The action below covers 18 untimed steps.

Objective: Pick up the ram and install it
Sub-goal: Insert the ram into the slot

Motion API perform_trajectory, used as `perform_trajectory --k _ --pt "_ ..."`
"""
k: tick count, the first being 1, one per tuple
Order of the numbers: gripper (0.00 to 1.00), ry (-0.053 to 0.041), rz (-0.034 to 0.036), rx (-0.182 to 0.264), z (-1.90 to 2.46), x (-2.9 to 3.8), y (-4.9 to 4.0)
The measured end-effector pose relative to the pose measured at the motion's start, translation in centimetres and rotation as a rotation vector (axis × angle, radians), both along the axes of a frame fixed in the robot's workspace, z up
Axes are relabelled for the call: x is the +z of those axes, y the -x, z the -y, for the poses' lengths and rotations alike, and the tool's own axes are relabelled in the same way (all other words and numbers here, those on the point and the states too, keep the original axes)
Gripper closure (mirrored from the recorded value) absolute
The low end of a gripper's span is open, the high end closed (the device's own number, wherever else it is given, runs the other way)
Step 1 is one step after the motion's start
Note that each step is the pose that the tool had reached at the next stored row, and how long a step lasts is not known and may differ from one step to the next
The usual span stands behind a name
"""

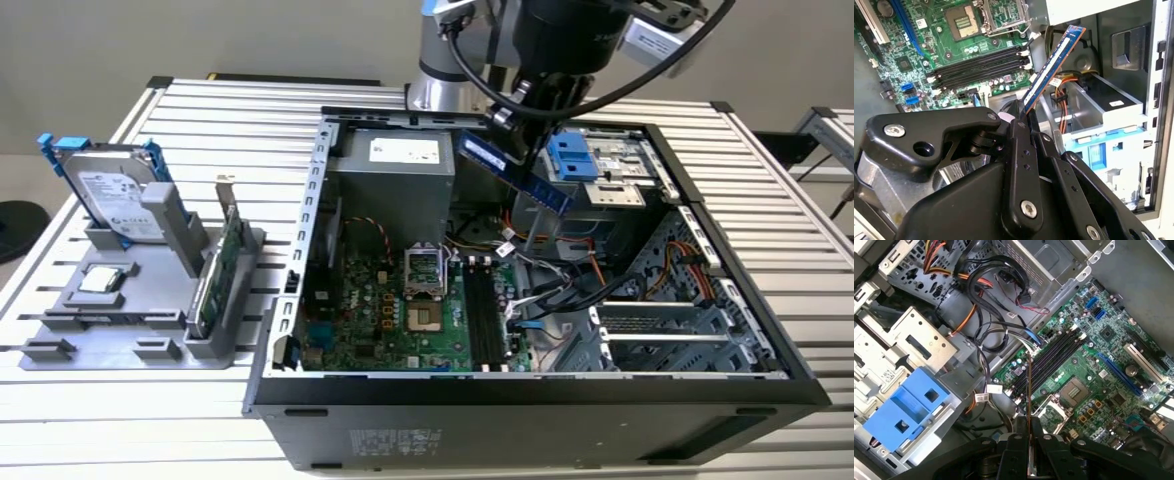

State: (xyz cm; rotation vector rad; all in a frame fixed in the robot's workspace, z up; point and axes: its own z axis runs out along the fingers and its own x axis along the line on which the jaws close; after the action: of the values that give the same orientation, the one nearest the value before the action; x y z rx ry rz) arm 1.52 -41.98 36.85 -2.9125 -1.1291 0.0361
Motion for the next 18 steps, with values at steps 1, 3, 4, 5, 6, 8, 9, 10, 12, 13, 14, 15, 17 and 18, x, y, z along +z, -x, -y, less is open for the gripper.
perform_trajectory --k 1,3,4,5,6,8,9,10,12,13,14,15,17,18 --pt "1.00 0.0001 0.0000 -0.004 0.00 0.00 0.00" --pt "1.00 0.0000 0.0000 -0.019 0.00 -0.01 0.00" --pt "1.00 0.0000 0.0000 -0.028 0.00 -0.02 0.00" --pt "1.00 0.0000 0.0000 -0.038 0.00 -0.02 0.00" --pt "1.00 0.0000 0.0000 -0.048 0.00 -0.03 0.00" --pt "1.00 -0.0001 0.0000 -0.068 0.00 -0.04 0.00" --pt "1.00 0.0000 0.0000 -0.079 0.00 -0.05 0.00" --pt "1.00 0.0000 0.0000 -0.091 0.00 -0.05 0.00" --pt "1.00 0.0000 0.0000 -0.109 0.00 -0.07 0.00" --pt "1.00 -0.0001 0.0000 -0.119 0.00 -0.08 0.00" --pt "1.00 0.0000 0.0000 -0.128 0.00 -0.08 0.00" --pt "1.00 0.0000 0.0000 -0.137 0.00 -0.09 0.00" --pt "1.00 0.0001 0.0000 -0.155 0.00 -0.10 0.00" --pt "1.00 0.0000 0.0000 -0.164 0.00 -0.11 0.00"
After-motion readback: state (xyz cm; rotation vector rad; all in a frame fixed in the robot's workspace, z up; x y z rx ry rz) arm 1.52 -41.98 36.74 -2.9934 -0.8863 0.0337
